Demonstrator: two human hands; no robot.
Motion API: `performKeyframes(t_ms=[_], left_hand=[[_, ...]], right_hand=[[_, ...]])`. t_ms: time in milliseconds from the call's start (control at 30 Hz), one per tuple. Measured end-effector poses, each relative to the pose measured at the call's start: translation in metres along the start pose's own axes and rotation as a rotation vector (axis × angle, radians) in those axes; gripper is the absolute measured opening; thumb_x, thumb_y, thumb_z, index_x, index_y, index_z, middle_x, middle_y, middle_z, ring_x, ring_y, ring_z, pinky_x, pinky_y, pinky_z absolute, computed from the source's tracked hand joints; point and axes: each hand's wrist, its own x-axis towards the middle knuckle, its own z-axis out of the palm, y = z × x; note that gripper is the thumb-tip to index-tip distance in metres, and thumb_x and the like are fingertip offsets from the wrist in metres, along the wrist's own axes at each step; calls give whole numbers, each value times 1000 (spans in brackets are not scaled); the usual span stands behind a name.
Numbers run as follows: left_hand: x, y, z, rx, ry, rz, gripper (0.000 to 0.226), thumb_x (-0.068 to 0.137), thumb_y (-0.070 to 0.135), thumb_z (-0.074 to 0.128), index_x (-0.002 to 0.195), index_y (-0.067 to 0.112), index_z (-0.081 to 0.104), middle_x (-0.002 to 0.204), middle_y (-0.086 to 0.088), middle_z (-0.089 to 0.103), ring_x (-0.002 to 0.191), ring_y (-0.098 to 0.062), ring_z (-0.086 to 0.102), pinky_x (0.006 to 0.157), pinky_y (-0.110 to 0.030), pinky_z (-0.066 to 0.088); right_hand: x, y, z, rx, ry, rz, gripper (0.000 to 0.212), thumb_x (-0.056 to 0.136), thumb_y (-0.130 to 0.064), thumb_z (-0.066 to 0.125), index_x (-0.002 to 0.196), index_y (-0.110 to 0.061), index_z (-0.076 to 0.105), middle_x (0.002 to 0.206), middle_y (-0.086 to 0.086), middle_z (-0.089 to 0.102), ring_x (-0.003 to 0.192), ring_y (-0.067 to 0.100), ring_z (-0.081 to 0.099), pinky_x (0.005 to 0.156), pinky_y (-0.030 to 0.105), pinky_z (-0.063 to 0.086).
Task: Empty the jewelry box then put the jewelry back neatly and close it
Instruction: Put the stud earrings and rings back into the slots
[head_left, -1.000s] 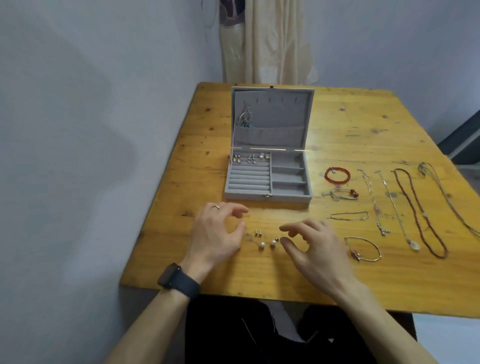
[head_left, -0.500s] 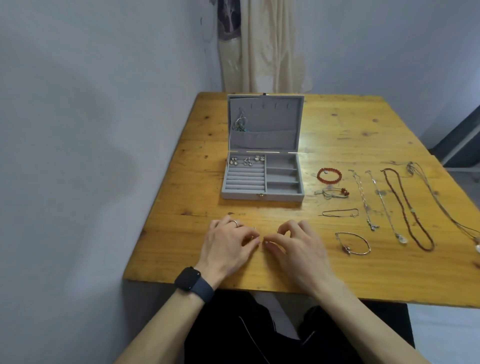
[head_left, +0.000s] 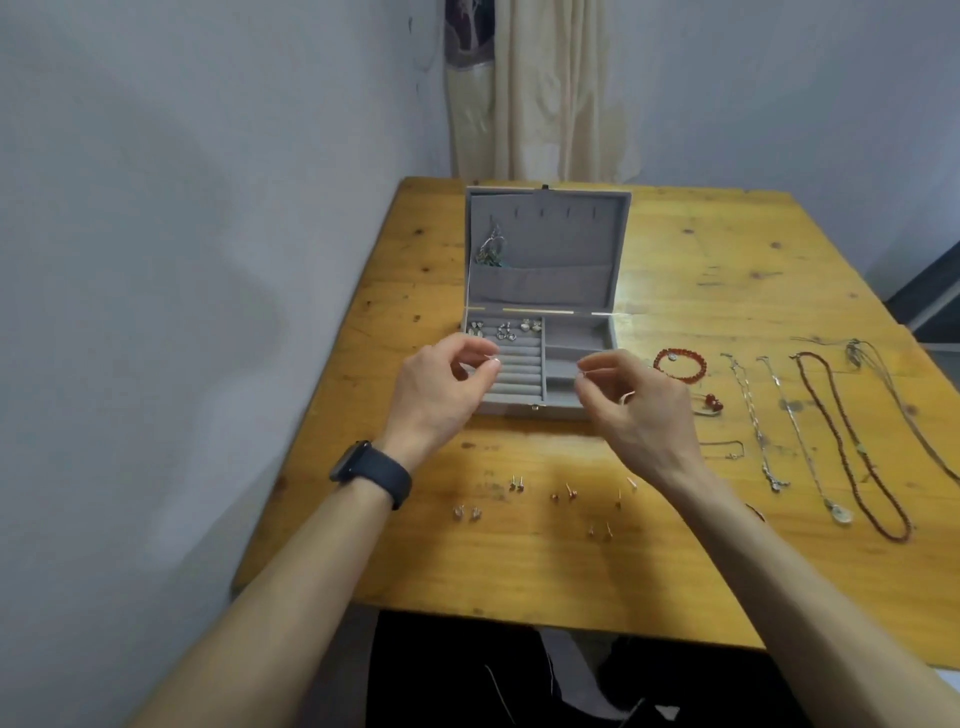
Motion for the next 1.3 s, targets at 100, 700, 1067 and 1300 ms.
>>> performKeyframes(t_ms=[100, 700, 1067, 1300], left_hand=[[29, -10, 10, 47, -13, -18, 14, 93, 34, 67, 103, 26, 73, 95, 16, 71, 87, 5, 62, 78, -21, 55], [81, -32, 52, 140, -135, 25, 15, 90, 40, 69, 102, 35, 77, 95, 14, 75, 92, -8, 64, 89, -39, 52], [80, -32, 55, 142, -132, -1, 15, 88, 43, 70, 100, 38, 77, 92, 16, 75, 91, -5, 61, 90, -39, 49], [79, -26, 59, 292, -93, 40, 19, 92, 46, 65, 104, 36, 76, 98, 12, 74, 96, -12, 52, 81, -31, 33]], right_hand=[[31, 4, 9, -98, -21, -17, 11, 92, -28, 69, 102, -22, 71, 88, -13, 70, 71, -8, 60, 63, 3, 42], [94, 12, 58, -427, -194, -18, 20, 90, -26, 63, 102, -24, 78, 100, 0, 75, 95, 24, 65, 82, 32, 47], [86, 13, 55, -231, -194, 153, 29, 85, -34, 76, 110, -20, 75, 99, -3, 76, 90, 11, 68, 84, 27, 54], [85, 12, 60, -261, -169, 123, 18, 87, -30, 68, 102, -24, 78, 95, -5, 76, 90, 11, 68, 80, 24, 51]])
